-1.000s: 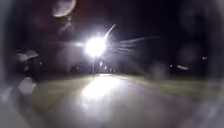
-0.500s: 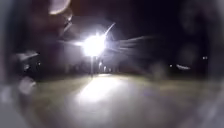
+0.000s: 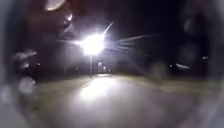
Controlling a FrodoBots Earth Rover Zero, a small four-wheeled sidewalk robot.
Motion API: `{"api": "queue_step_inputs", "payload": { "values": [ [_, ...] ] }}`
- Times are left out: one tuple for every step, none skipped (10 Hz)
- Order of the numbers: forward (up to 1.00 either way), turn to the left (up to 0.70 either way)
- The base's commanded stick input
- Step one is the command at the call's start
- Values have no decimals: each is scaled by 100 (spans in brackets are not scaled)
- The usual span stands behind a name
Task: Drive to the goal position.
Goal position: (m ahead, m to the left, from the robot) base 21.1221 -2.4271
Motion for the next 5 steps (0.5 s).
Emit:
{"api": "queue_step_inputs", "payload": {
  "values": [
    [100,0],
    [100,0],
    [100,0],
    [100,1],
    [100,7]
  ]
}}
